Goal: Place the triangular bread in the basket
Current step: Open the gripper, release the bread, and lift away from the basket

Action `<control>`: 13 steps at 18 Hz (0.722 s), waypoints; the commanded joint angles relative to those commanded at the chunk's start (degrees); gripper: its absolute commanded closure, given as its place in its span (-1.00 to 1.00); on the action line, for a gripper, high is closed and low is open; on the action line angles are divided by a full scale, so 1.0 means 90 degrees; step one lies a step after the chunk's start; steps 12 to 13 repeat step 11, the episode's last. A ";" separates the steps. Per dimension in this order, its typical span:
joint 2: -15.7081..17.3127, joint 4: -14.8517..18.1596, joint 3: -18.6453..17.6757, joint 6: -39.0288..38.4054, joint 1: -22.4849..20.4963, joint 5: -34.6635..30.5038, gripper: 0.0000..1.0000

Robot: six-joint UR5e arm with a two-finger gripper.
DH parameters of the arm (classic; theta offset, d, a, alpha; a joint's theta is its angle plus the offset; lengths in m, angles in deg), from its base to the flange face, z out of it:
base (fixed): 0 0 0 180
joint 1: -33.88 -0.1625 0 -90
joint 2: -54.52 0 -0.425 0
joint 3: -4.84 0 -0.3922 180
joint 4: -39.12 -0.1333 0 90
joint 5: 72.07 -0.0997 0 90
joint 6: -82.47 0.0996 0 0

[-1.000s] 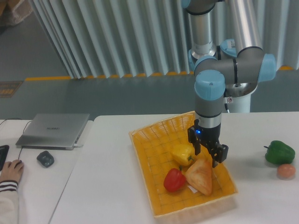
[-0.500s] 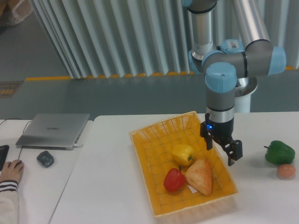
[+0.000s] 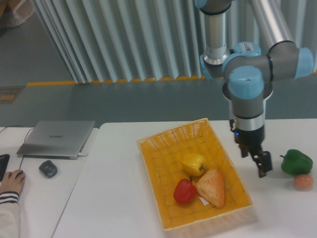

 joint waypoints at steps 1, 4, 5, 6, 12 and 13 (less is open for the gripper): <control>-0.0010 0.0000 0.0000 0.0360 -0.0127 0.0000 -1.00; 0.0000 0.0010 -0.0049 0.0979 -0.0401 -0.0019 -1.00; 0.0000 0.0020 -0.0049 0.0989 -0.0450 0.0000 -1.00; 0.0000 0.0039 -0.0049 0.0989 -0.0470 0.0000 -1.00; 0.0029 0.0234 -0.0020 0.0989 -0.0480 0.0010 -1.00; 0.0029 0.0234 -0.0020 0.0989 -0.0480 0.0010 -1.00</control>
